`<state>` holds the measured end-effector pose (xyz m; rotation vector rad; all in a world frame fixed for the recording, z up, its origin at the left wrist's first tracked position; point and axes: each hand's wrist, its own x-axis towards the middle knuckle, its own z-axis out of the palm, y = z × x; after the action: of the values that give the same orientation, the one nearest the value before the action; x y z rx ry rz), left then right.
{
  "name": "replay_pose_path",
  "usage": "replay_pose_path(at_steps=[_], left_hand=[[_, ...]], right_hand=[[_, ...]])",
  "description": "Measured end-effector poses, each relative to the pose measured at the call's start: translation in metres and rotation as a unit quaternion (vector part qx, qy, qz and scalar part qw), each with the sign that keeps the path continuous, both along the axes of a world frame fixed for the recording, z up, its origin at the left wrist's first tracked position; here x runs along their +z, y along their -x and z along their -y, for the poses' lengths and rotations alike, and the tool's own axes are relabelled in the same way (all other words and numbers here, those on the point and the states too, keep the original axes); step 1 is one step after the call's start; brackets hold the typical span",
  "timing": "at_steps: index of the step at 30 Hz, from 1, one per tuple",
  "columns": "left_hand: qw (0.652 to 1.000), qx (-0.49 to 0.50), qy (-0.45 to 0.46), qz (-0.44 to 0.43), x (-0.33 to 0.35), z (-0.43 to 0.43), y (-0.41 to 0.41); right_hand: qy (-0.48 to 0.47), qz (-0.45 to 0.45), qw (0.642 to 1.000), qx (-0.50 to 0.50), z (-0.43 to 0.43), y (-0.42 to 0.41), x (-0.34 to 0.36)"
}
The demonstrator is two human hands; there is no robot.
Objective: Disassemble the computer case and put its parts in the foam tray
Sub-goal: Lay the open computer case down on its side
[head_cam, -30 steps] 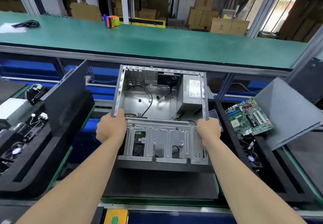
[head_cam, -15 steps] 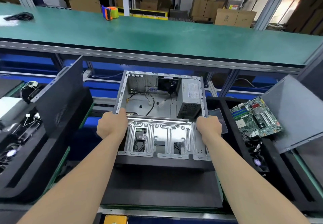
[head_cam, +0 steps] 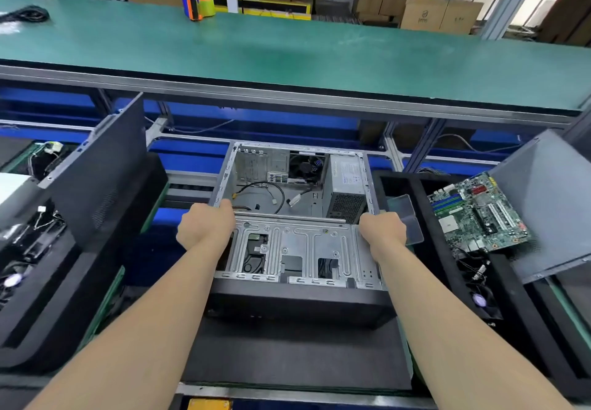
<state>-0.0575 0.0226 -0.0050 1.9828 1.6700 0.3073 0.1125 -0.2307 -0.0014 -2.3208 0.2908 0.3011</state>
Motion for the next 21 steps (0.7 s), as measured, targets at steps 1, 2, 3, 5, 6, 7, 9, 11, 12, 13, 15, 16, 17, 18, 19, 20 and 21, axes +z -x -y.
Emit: replay_pose_path(at_steps=[1, 2, 3, 5, 6, 7, 9, 11, 12, 13, 15, 16, 17, 18, 19, 20, 21], left_hand=[[1.000, 0.000, -0.002, -0.002, -0.001, -0.001, -0.001], [1.000, 0.001, -0.004, -0.004, -0.002, -0.001, -0.002], [1.000, 0.001, -0.006, -0.005, -0.003, -0.001, -0.002], [1.000, 0.000, -0.009, -0.005, -0.005, -0.001, -0.003], [1.000, 0.000, -0.011, -0.005, -0.005, -0.001, -0.002], [1.000, -0.002, -0.013, -0.005, -0.006, -0.001, -0.002], [1.000, -0.008, -0.014, -0.005, -0.006, -0.001, -0.001], [1.000, -0.012, -0.015, -0.002, -0.007, 0.000, 0.001], [1.000, -0.013, -0.015, 0.000, -0.007, 0.001, 0.003], [1.000, -0.012, -0.016, 0.000, -0.007, 0.002, 0.004], [1.000, -0.008, -0.017, -0.001, -0.006, 0.005, 0.007], [1.000, -0.006, -0.017, -0.002, -0.005, 0.006, 0.009], [1.000, -0.005, -0.018, -0.001, -0.005, 0.008, 0.010], [1.000, -0.005, -0.018, 0.000, -0.004, 0.010, 0.012], [1.000, -0.006, -0.019, 0.002, -0.004, 0.012, 0.014], [1.000, -0.007, -0.019, 0.001, -0.003, 0.014, 0.016], [1.000, -0.008, -0.020, -0.001, -0.003, 0.016, 0.019]], right_hand=[[0.000, -0.001, 1.000, -0.001, 0.000, -0.001, 0.000], [0.002, -0.001, 1.000, -0.002, -0.001, -0.001, 0.000], [0.005, -0.001, 1.000, -0.002, -0.001, -0.001, -0.001], [0.008, -0.003, 1.000, 0.000, -0.001, -0.002, -0.001], [0.009, -0.003, 1.000, 0.001, -0.001, -0.002, -0.001], [0.008, -0.004, 1.000, 0.002, -0.001, -0.002, -0.001], [0.006, -0.005, 1.000, 0.002, -0.001, -0.001, -0.001], [0.008, -0.005, 1.000, 0.007, -0.001, 0.000, 0.000], [0.010, -0.005, 1.000, 0.010, 0.000, 0.001, 0.000], [0.013, -0.004, 1.000, 0.013, 0.000, 0.002, 0.000], [0.017, -0.002, 1.000, 0.016, 0.002, 0.004, 0.000], [0.018, -0.001, 1.000, 0.016, 0.003, 0.006, 0.000], [0.019, -0.001, 1.000, 0.017, 0.004, 0.007, 0.000], [0.020, -0.002, 1.000, 0.017, 0.006, 0.009, 0.000], [0.023, -0.003, 1.000, 0.017, 0.007, 0.011, 0.001], [0.025, -0.005, 1.000, 0.017, 0.008, 0.012, 0.001], [0.028, -0.006, 0.999, 0.017, 0.010, 0.014, 0.001]])
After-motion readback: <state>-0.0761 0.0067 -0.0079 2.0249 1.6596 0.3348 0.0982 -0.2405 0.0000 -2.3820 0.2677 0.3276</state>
